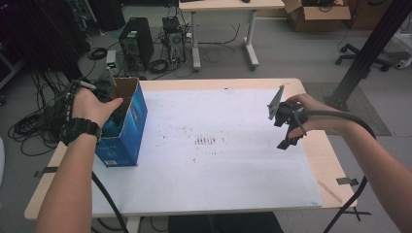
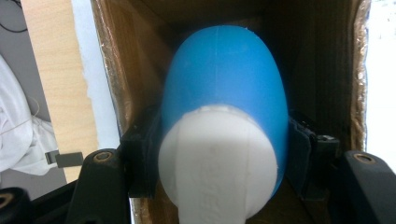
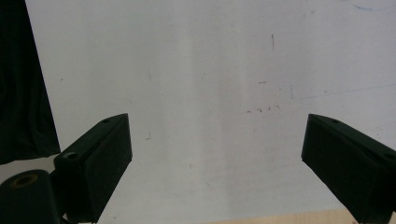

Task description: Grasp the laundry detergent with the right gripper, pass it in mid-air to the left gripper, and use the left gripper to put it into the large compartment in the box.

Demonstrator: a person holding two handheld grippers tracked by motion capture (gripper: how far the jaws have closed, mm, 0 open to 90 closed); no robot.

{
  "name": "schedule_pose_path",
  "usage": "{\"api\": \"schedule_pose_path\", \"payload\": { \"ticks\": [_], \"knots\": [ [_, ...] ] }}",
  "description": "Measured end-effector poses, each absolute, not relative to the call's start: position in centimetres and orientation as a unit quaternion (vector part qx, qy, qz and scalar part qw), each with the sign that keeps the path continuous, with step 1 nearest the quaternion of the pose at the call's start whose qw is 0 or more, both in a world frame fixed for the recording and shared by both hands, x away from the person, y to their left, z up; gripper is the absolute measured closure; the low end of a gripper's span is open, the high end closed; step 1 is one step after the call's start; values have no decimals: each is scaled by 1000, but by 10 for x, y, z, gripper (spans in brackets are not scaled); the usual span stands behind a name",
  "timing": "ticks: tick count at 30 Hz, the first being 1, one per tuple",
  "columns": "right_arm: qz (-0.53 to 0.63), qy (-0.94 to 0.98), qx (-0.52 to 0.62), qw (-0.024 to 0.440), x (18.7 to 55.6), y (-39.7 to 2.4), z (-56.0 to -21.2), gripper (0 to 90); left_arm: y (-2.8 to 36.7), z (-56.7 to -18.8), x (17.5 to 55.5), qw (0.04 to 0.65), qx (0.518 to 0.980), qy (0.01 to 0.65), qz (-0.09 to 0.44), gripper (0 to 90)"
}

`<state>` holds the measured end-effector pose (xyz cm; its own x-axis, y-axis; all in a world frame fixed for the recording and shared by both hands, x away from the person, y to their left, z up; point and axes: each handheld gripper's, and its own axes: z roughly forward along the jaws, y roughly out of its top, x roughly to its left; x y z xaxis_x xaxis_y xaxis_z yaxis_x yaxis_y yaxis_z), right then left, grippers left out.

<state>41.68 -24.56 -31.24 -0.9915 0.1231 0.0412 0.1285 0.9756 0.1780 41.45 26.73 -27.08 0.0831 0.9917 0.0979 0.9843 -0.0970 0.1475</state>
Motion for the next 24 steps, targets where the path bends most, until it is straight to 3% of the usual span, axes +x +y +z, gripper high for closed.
{"api": "schedule_pose_path", "payload": {
  "ticks": [24],
  "knots": [
    [-90,-994,-64,15,412,-251,-310,87,260,-262,412,28,743,664,82,348]
  ]
}}
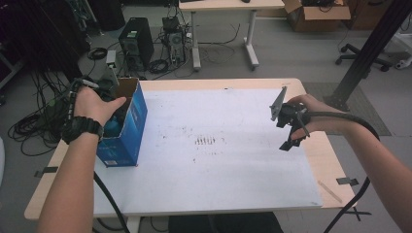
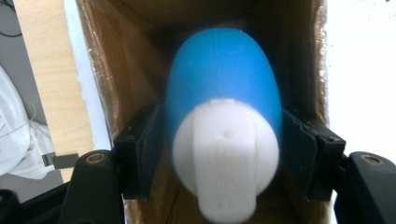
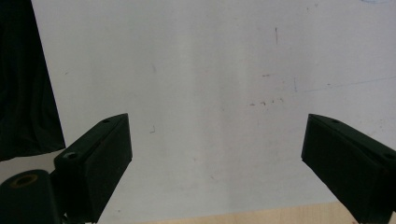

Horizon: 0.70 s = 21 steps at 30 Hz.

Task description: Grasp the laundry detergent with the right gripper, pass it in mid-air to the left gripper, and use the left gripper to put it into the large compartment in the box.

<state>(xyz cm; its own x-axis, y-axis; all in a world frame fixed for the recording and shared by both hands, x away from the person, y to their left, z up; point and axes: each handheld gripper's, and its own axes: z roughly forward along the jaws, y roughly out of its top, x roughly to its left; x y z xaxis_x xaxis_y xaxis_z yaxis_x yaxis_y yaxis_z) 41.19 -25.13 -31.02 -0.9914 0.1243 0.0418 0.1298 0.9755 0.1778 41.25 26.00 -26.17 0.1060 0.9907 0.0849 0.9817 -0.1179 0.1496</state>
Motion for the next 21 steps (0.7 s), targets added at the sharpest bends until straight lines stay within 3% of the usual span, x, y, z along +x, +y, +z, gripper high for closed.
{"api": "schedule_pose_path", "payload": {
  "ticks": [21],
  "knots": [
    [-93,-994,-52,10,410,-245,-304,88,230,-207,403,46,778,617,111,255]
  ]
}}
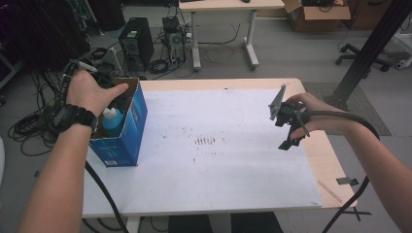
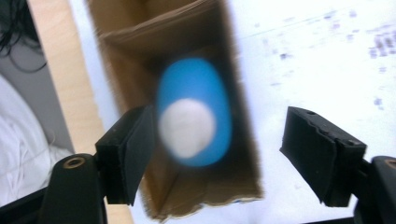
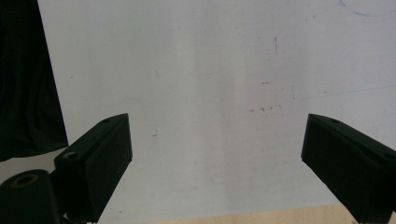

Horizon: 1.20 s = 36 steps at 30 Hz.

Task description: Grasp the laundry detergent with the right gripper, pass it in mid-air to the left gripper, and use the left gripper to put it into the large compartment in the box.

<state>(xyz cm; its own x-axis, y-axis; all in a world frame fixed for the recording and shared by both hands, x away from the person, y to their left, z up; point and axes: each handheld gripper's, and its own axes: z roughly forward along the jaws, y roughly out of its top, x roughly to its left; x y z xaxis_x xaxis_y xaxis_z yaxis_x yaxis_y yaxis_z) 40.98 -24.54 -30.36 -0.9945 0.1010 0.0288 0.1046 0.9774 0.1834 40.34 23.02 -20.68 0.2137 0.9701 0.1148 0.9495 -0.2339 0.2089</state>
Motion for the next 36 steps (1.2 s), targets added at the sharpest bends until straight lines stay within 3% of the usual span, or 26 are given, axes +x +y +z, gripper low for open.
{"api": "schedule_pose_path", "payload": {
  "ticks": [18,36],
  "knots": [
    [-88,-995,-55,12,411,-244,-302,88,154,-224,412,79,850,516,73,168],
    [-89,-995,-50,20,411,-245,-299,69,109,-246,413,91,882,461,46,98]
  ]
}}
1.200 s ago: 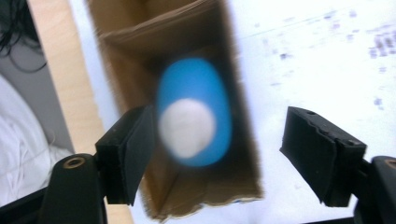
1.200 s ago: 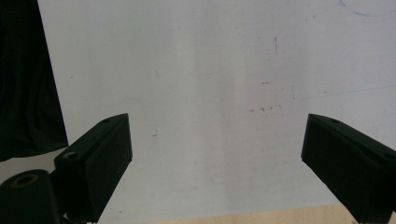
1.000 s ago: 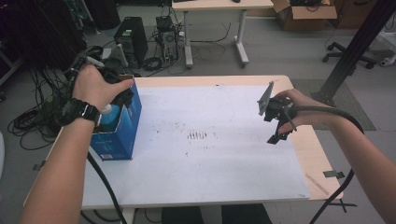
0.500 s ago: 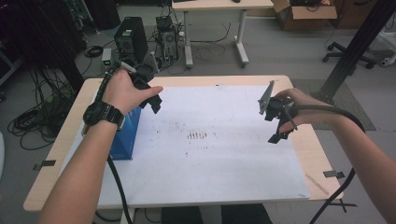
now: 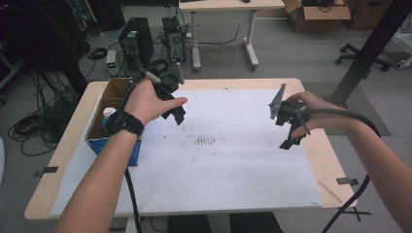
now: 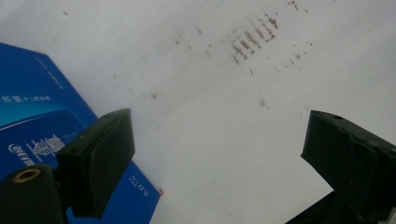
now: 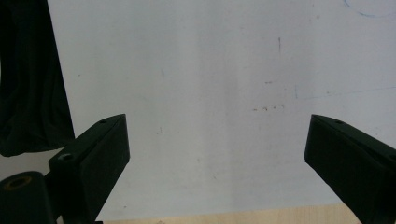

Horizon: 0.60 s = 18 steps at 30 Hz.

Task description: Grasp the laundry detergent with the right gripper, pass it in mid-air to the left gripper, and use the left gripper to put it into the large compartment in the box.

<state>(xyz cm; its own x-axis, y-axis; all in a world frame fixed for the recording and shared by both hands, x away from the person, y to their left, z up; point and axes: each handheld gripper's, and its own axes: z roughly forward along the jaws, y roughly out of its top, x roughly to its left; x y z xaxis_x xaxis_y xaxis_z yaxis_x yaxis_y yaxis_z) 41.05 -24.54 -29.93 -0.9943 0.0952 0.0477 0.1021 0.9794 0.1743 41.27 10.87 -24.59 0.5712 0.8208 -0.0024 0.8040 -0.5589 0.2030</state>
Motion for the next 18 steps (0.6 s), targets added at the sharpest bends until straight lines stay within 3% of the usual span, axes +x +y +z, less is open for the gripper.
{"api": "schedule_pose_path", "payload": {
  "ticks": [18],
  "knots": [
    [-100,-994,-43,29,407,-246,-295,46,94,-252,414,83,894,438,38,55]
  ]
}}
